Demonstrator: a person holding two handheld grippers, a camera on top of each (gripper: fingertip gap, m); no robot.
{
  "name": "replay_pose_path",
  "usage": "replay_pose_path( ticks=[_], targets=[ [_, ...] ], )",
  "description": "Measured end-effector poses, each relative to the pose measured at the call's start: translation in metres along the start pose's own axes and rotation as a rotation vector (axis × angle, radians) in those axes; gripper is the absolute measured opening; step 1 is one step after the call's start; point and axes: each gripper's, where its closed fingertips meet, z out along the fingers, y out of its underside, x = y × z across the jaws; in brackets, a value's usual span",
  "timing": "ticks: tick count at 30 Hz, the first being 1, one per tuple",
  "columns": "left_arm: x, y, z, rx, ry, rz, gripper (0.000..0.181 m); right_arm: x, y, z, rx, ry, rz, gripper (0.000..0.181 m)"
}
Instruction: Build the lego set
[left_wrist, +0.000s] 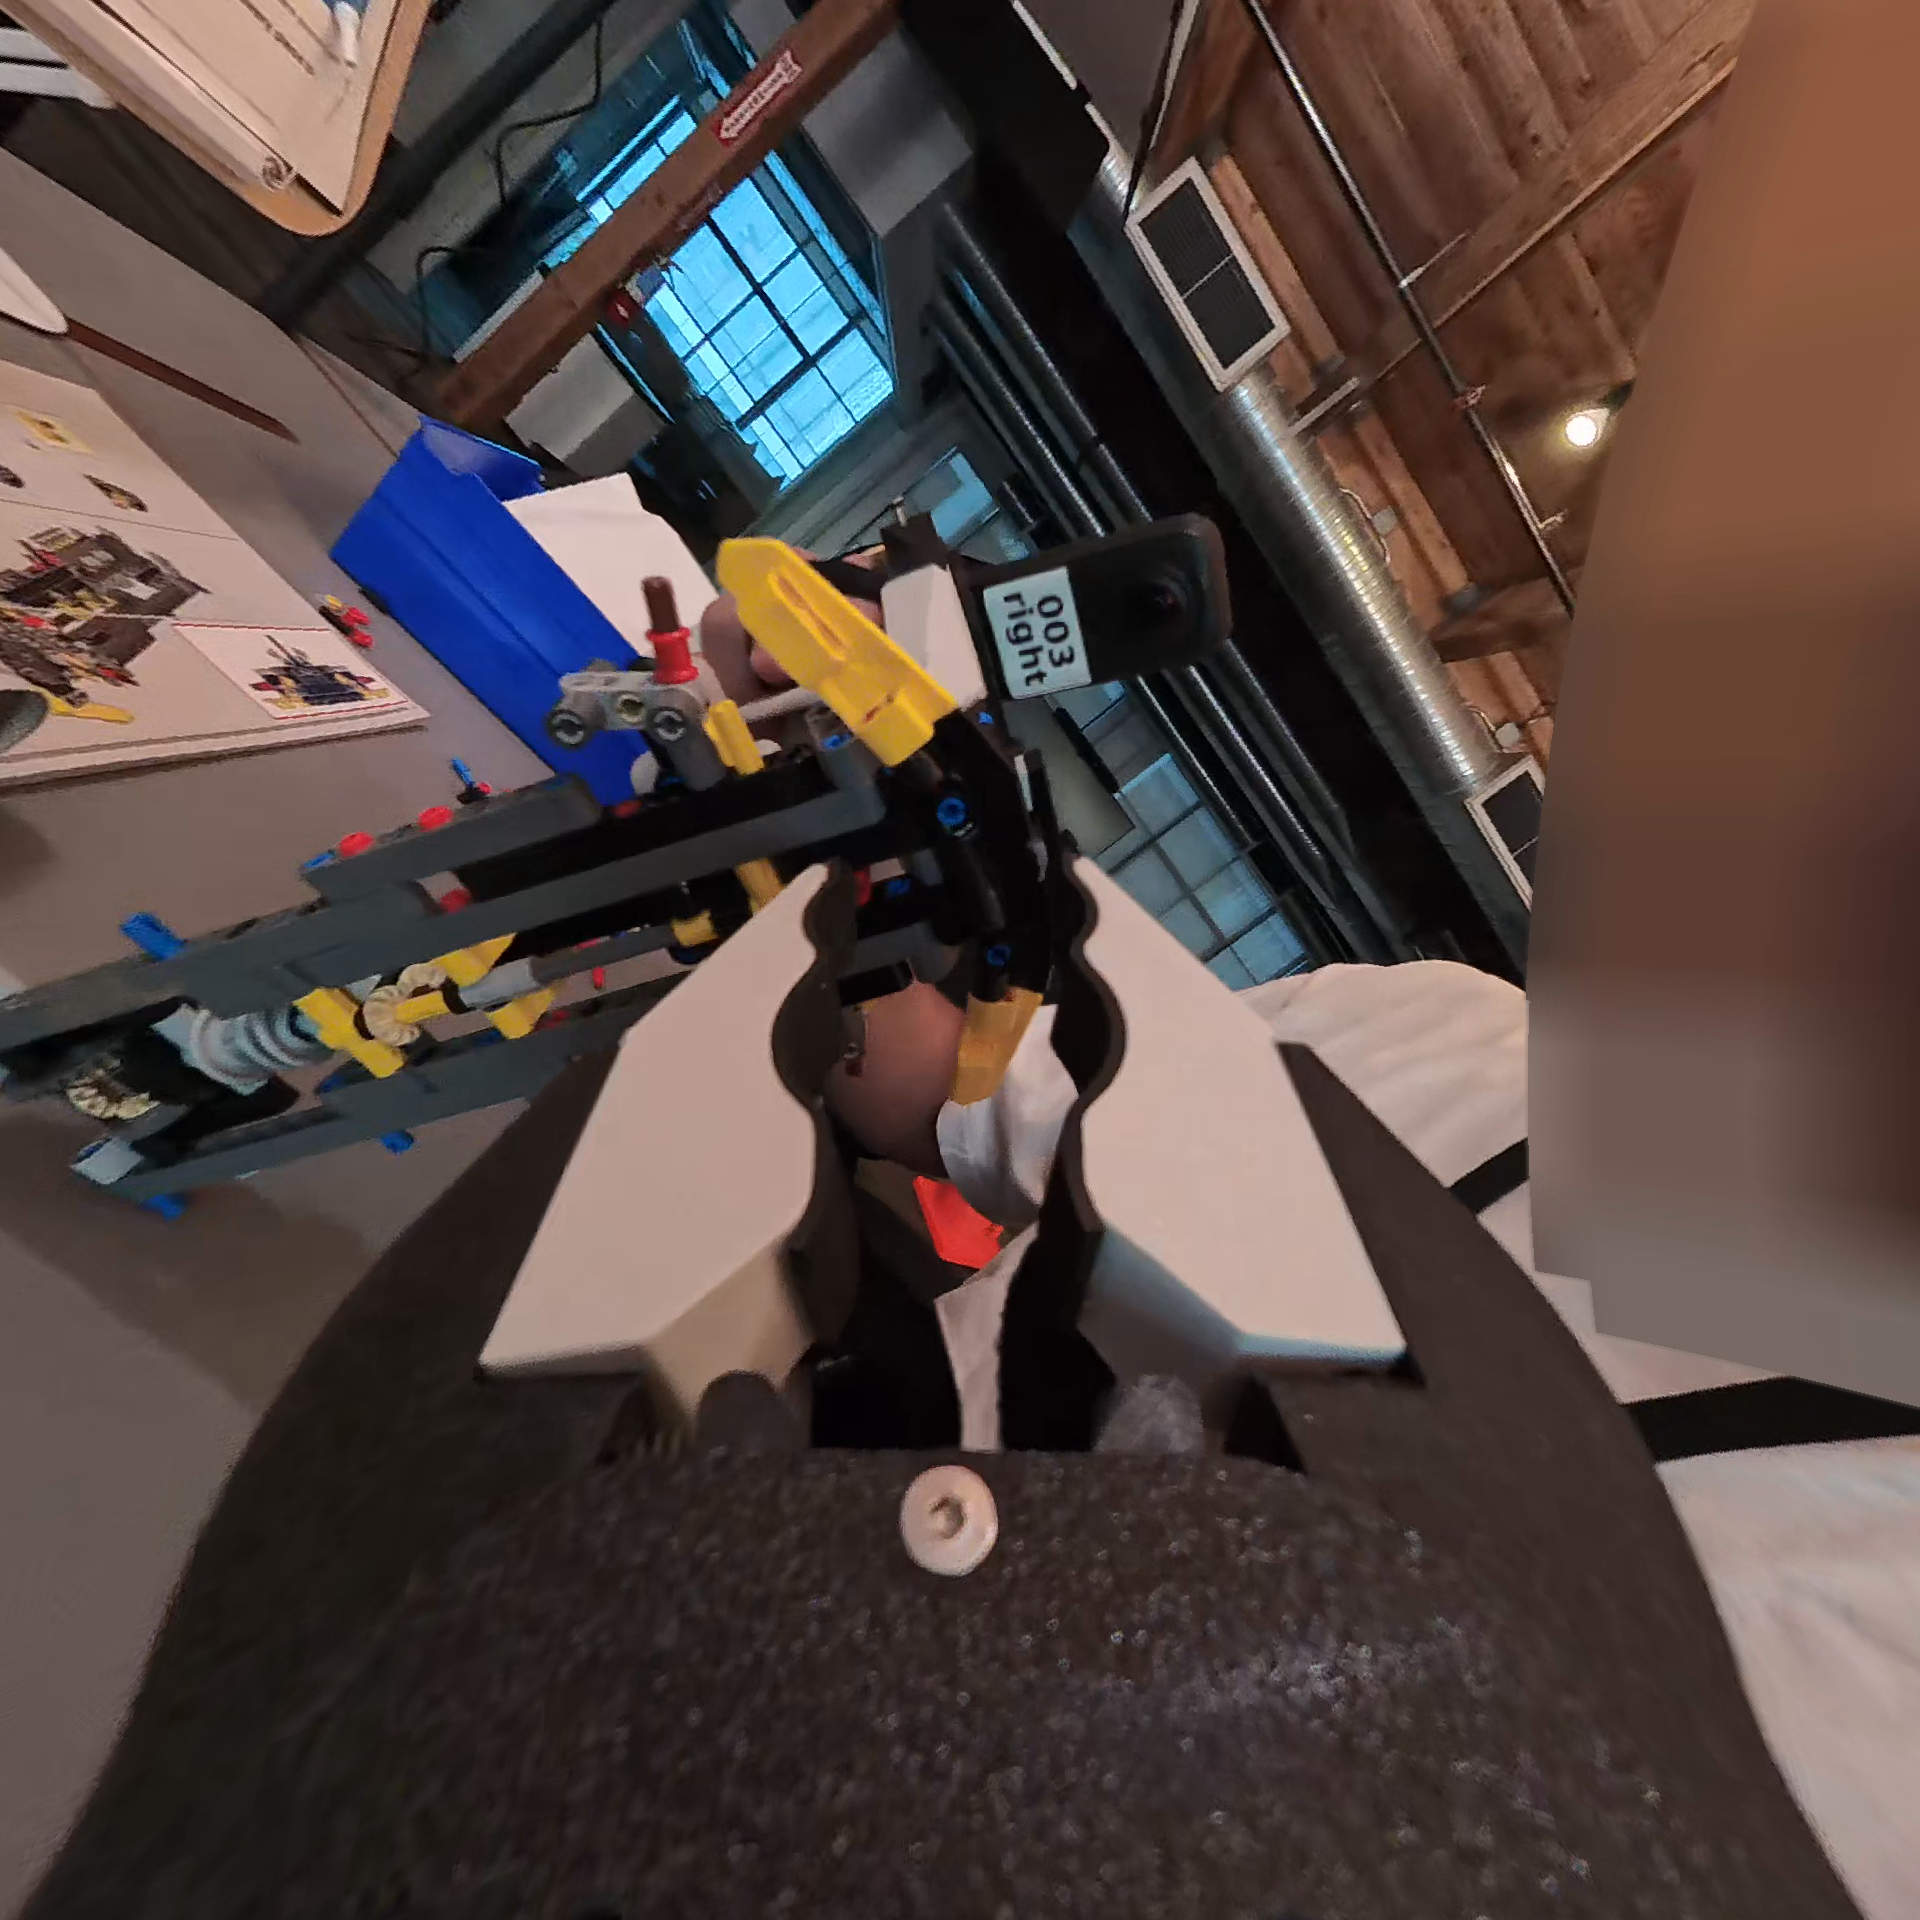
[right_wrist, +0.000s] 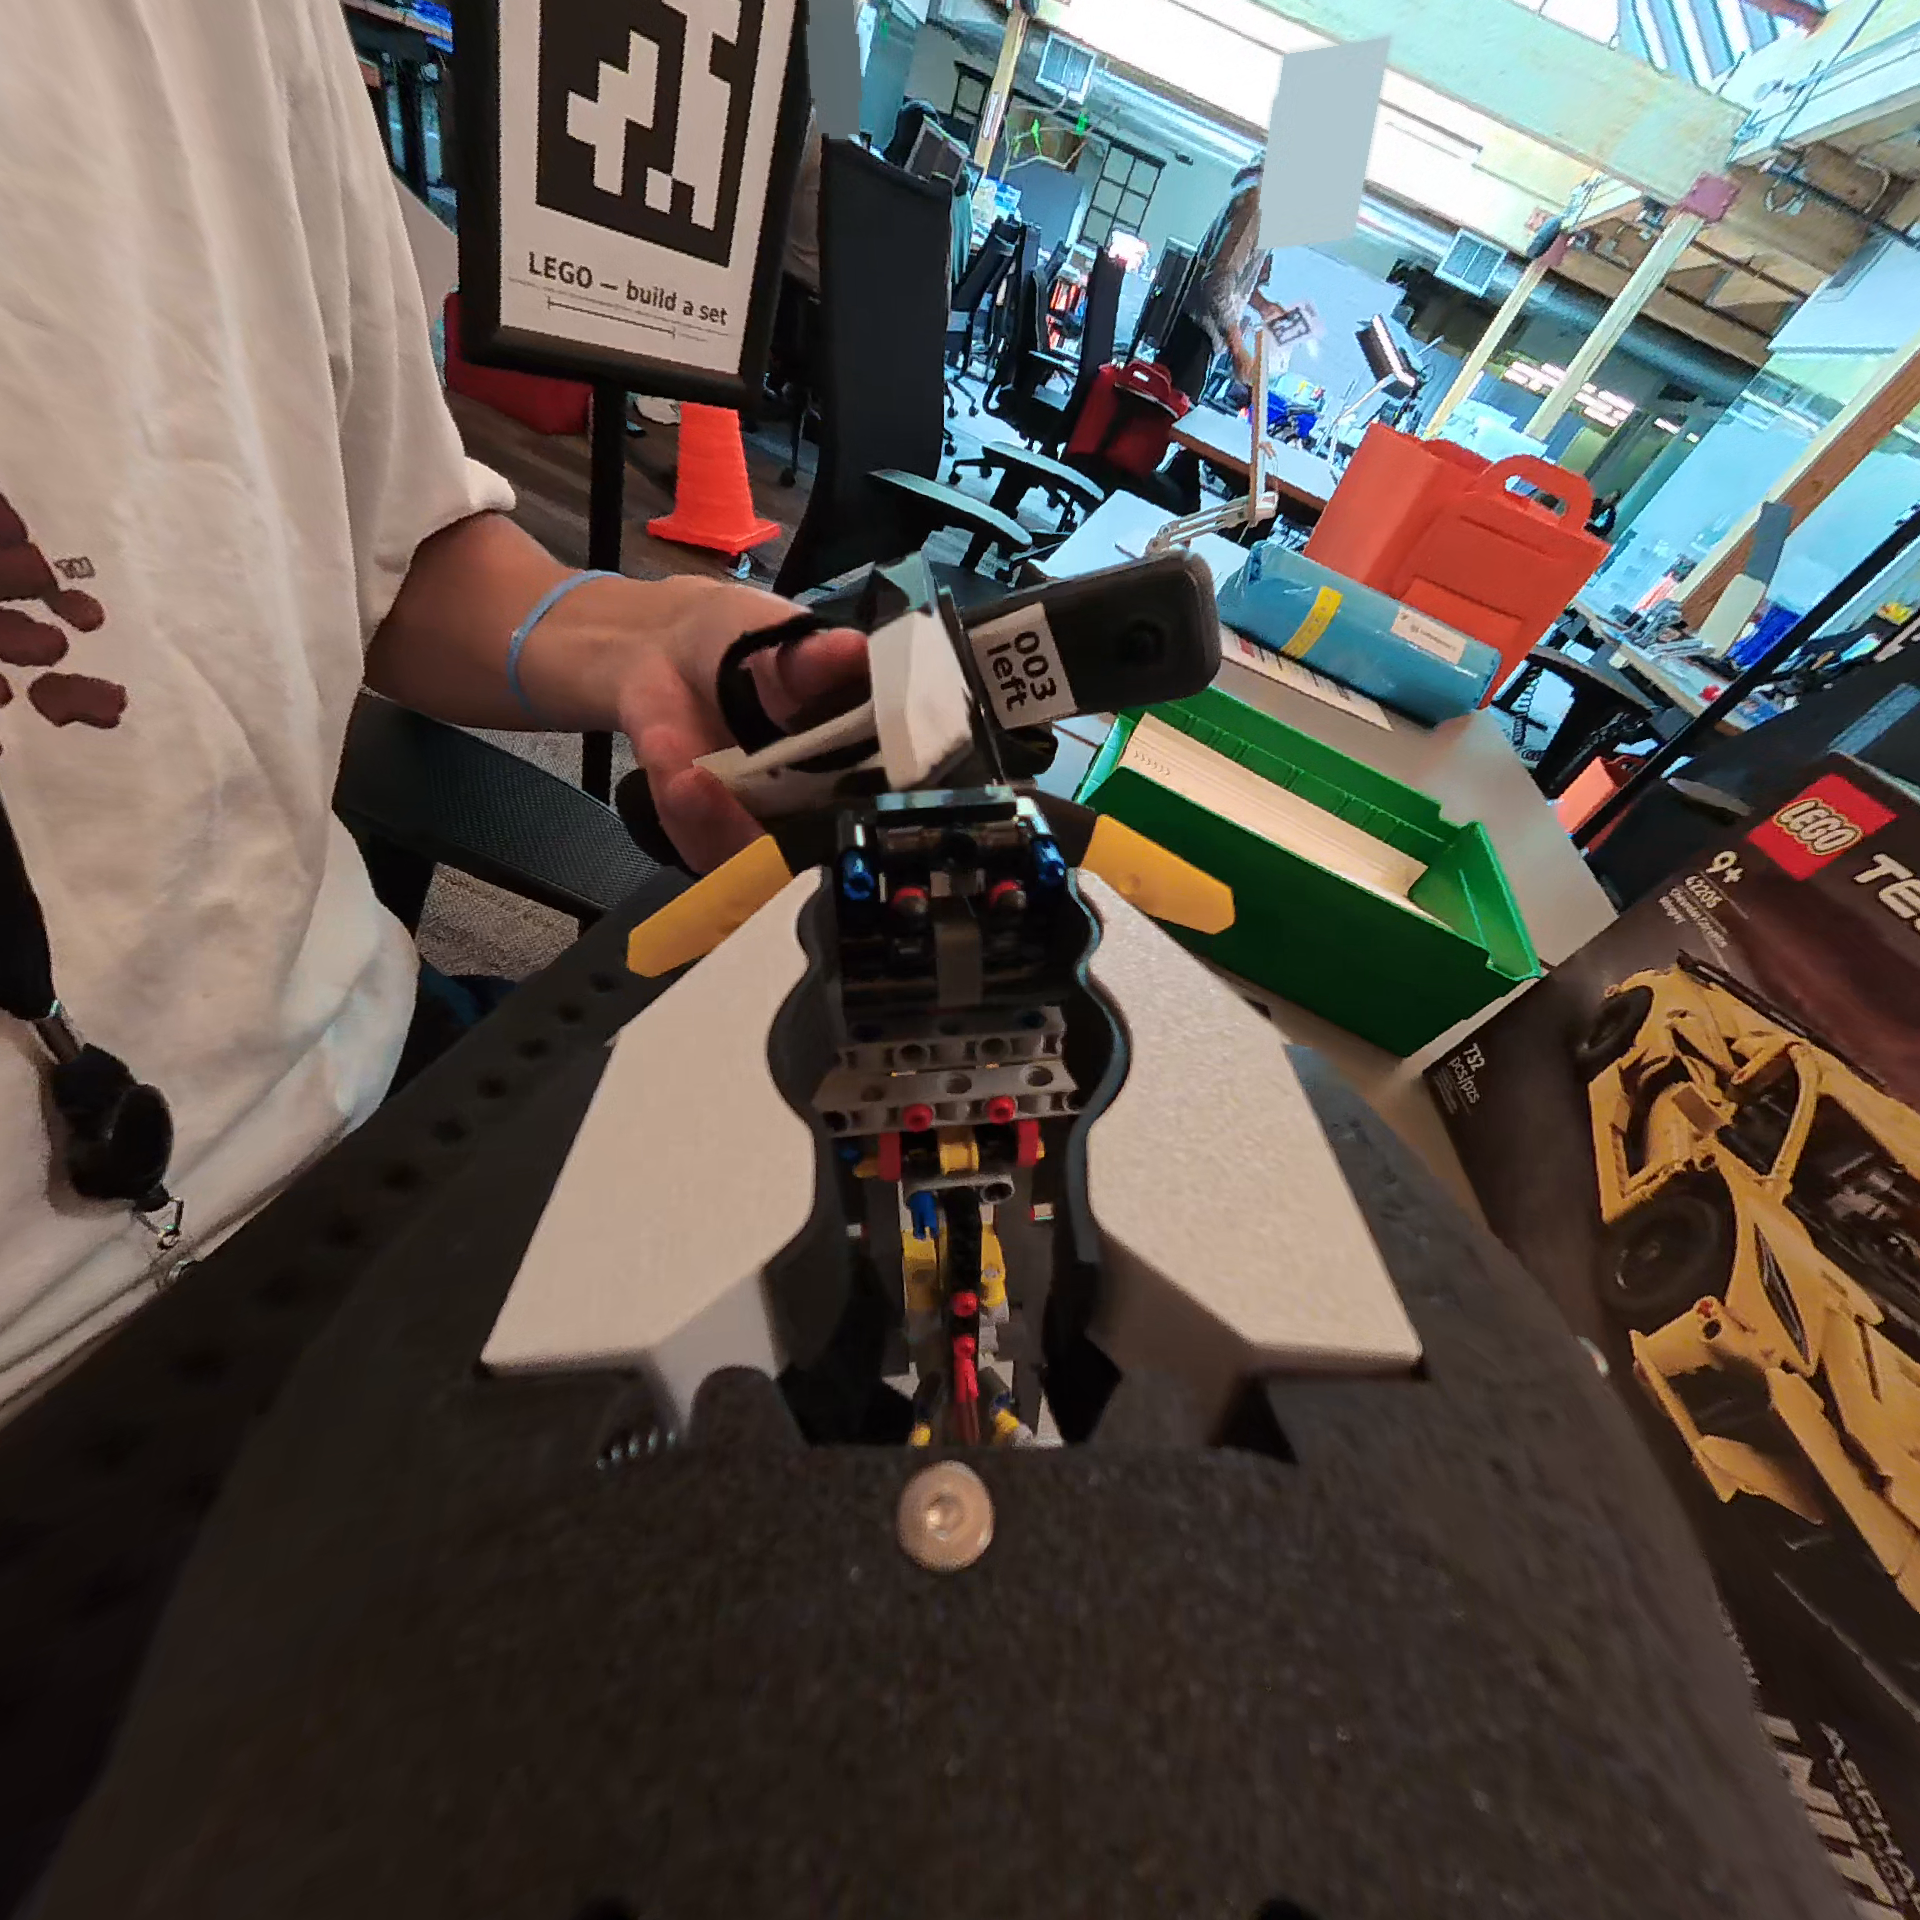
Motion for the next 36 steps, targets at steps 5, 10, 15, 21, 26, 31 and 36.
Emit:
replay_pose_path(
  ticks=[5,10,15,21,26,31,36],
  targets=[
    [0.012,0.005,0.005,0.003,0.054,0.017,0.015,-0.005,-0.003,-0.004,0.070,-0.035,0.029,0.040],
    [0.010,0.015,0.010,-0.063,0.047,0.035,0.014,-0.011,-0.011,-0.001,0.094,-0.105,0.110,0.062],
    [0.006,0.016,0.014,-0.066,0.053,0.019,0.013,-0.009,-0.008,-0.004,0.025,-0.070,0.030,0.036],
    [0.009,0.024,0.014,-0.136,0.067,0.053,0.013,-0.020,-0.009,-0.008,0.052,-0.128,0.005,0.039],
    [0.011,0.025,0.012,-0.183,0.077,0.052,0.013,-0.024,-0.005,-0.009,0.008,-0.148,-0.072,0.043],
    [0.010,0.018,0.011,-0.169,0.054,0.108,0.013,-0.017,-0.003,-0.007,-0.037,-0.101,-0.090,0.042],
    [0.009,0.010,0.010,-0.112,-0.016,0.260,0.015,-0.010,-0.006,-0.006,-0.002,-0.058,-0.047,0.042]
  ],
)
